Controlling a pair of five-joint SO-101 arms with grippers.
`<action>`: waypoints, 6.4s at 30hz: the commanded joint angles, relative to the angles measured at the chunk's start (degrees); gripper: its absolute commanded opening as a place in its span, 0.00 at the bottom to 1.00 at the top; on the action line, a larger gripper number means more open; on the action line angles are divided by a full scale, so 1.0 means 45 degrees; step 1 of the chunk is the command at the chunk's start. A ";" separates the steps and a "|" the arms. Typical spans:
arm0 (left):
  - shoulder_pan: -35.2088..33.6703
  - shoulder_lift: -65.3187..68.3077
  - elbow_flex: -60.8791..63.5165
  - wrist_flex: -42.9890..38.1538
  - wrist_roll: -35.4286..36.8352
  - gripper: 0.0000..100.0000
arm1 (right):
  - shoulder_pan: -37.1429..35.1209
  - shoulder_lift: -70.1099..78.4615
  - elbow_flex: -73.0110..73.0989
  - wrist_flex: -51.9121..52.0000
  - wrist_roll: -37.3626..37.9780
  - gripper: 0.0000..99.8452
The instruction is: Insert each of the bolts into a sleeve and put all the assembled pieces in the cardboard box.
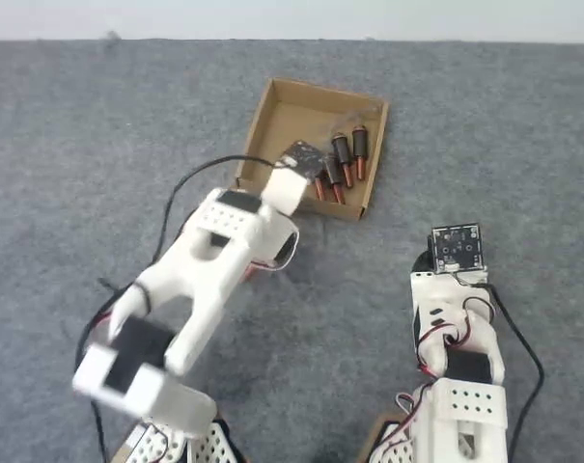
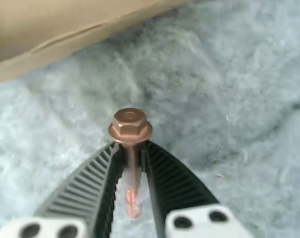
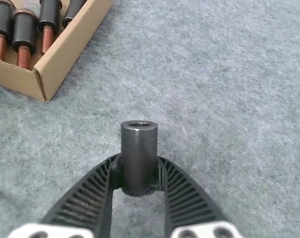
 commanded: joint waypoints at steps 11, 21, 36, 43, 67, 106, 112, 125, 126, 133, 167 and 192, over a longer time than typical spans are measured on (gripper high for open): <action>-0.3653 -0.4317 0.3937 -0.2442 0.0860 0.01 | -0.0674 -0.0225 0.0293 -0.1182 0.0059 0.01; -0.5236 -0.6349 0.6105 -0.2501 0.0781 0.01 | -0.1475 -0.0225 0.0293 -0.2725 0.0039 0.01; -0.5255 -1.1507 0.9465 -0.2540 0.0762 0.01 | -0.1553 -0.0205 0.0234 -0.7941 0.0039 0.01; -0.5626 -1.3363 1.0403 -0.2481 0.0762 0.01 | -0.2549 -0.0225 0.0234 -0.8000 0.0059 0.01; -0.6232 -1.5238 1.1106 -0.1465 0.0762 0.01 | -0.3116 0.5597 -0.4239 -0.8059 -0.3009 0.01; -0.6212 -1.5219 1.1497 -0.2637 0.0156 0.01 | -0.4269 2.2711 -0.5216 -2.7438 -0.1094 0.01; -0.6212 -1.5219 1.1497 -0.2637 0.0156 0.01 | -0.4171 2.3004 -0.4063 -2.7985 -0.1153 0.01; -0.6212 -1.5238 1.1516 -0.2637 0.0156 0.01 | -0.4288 2.1636 -0.1289 -2.8005 -0.2168 0.01; -0.6212 -1.5238 1.1516 -0.2637 0.0156 0.01 | -0.4288 2.1363 -0.0996 -2.8005 -0.2442 0.01; -0.6212 -1.5238 1.1516 -0.2637 0.0156 0.01 | -0.4054 2.0816 -0.0547 -2.7966 -0.3048 0.01; -0.4552 -1.5238 1.1536 -1.1780 0.5529 0.01 | -0.4386 2.1187 -0.0625 -2.7888 -0.3009 0.01; 0.0703 -1.4359 0.8586 -1.1917 0.8068 0.01 | -0.4796 2.1109 -0.0625 -2.7966 -0.3106 0.01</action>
